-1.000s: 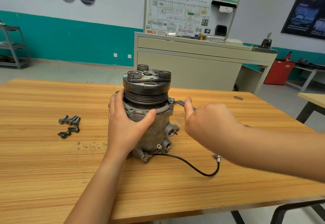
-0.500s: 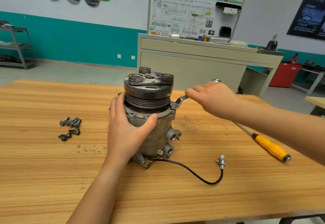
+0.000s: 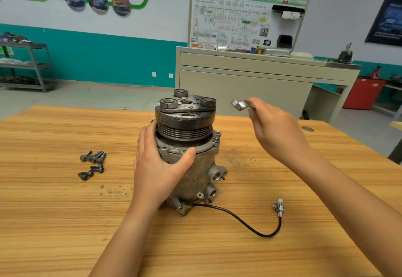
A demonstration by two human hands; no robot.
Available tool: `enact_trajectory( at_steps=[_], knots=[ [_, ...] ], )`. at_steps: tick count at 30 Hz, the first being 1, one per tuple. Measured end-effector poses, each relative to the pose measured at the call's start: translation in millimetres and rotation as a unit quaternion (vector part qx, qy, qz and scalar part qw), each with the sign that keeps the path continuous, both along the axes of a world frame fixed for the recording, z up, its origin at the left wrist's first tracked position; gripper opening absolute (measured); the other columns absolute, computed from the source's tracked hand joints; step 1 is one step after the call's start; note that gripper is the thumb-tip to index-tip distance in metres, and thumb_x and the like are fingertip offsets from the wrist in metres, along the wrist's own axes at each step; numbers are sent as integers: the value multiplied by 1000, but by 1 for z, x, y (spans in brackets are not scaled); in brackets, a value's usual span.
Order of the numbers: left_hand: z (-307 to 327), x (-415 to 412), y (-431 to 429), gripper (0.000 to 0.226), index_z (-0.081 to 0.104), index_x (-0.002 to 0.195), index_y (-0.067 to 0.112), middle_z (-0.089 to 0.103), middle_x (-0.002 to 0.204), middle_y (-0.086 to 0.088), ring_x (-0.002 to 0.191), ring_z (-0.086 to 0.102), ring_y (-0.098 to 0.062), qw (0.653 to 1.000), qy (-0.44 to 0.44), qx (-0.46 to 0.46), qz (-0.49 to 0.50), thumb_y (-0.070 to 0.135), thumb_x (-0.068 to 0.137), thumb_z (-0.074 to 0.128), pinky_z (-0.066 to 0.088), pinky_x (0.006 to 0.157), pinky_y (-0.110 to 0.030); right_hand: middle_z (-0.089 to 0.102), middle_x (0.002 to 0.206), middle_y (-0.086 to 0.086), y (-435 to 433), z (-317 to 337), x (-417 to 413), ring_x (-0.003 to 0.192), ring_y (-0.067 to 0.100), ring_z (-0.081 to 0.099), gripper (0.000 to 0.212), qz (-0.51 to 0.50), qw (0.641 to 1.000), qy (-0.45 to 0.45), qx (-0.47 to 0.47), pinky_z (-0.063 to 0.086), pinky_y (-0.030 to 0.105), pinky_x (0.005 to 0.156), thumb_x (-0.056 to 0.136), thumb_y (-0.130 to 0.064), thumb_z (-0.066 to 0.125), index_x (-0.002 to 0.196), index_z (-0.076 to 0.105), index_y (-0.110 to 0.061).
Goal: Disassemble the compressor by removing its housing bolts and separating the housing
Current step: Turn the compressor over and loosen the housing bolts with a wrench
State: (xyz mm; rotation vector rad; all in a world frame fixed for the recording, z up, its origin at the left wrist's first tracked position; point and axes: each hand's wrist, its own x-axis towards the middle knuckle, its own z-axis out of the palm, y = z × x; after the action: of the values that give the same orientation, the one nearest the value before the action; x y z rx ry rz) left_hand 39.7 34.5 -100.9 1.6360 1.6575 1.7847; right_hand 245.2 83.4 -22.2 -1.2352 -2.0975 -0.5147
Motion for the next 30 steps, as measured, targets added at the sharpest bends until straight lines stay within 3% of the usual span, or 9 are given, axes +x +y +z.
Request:
enact_trajectory(
  at_steps=[2, 4, 6, 15, 23, 27, 28, 30],
  knots=[
    [-1, -1, 1, 93, 33, 138, 27, 40, 132, 15, 122, 39, -4, 1000, 1, 1, -1, 66, 58, 56, 38, 102, -35, 46, 59, -4, -25, -2, 7, 52, 25, 46, 29, -51, 996, -62, -24, 29, 30, 43, 97, -24, 32, 124, 38, -15],
    [-1, -1, 2, 93, 32, 138, 28, 38, 130, 18, 120, 37, -1, 1000, 0, 2, -2, 67, 57, 55, 36, 98, -29, 32, 54, -9, -42, -7, 9, 46, 16, 33, 36, -107, 982, -142, -70, 19, 27, 40, 97, -21, 33, 132, 23, -23],
    [-2, -1, 3, 94, 31, 139, 28, 37, 131, 18, 120, 36, 0, 1000, 3, 4, -1, 67, 57, 55, 33, 96, -27, 33, 56, -8, -47, -10, 8, 47, 14, 30, 50, -139, 964, -202, -105, 18, 27, 39, 96, -17, 37, 139, 13, -27],
    [-3, -1, 2, 95, 31, 139, 26, 37, 132, 16, 120, 36, 1, 1000, 3, 6, -2, 67, 56, 55, 32, 96, -26, 32, 57, -7, -60, -2, -2, 46, 12, 27, 49, -160, 952, -235, -117, 21, 25, 39, 96, -17, 38, 138, 18, -32],
    [-3, -1, 2, 92, 32, 138, 28, 37, 126, 20, 115, 35, 5, 1000, 1, 8, -5, 66, 57, 55, 32, 93, -24, 28, 60, 1, -74, 9, -25, 46, 16, 24, 69, -167, 916, -325, -162, 22, 27, 38, 87, 4, 37, 146, 2, -8],
    [-3, -1, 3, 92, 32, 137, 27, 37, 128, 18, 117, 36, 3, 1000, 3, 9, -5, 65, 57, 55, 32, 94, -24, 56, 86, 9, -75, 11, -37, 50, 18, 31, 64, -169, 909, -348, -152, 21, 26, 37, 87, 7, 36, 143, 6, 3],
    [-3, -1, 3, 91, 32, 137, 27, 37, 127, 19, 116, 36, 4, 1000, 3, 11, -6, 65, 57, 56, 31, 93, -23, 56, 85, 10, -76, 9, -39, 51, 19, 32, 63, -169, 909, -354, -142, 21, 25, 37, 87, 8, 36, 143, 7, 5],
    [-3, -2, 3, 91, 33, 137, 28, 38, 126, 19, 114, 36, 5, 1000, 1, 13, -8, 65, 57, 56, 31, 92, -21, 43, 65, 9, -75, 4, -37, 46, 18, 30, 62, -173, 907, -361, -130, 21, 26, 35, 87, 7, 36, 142, 8, 4]
  ],
)
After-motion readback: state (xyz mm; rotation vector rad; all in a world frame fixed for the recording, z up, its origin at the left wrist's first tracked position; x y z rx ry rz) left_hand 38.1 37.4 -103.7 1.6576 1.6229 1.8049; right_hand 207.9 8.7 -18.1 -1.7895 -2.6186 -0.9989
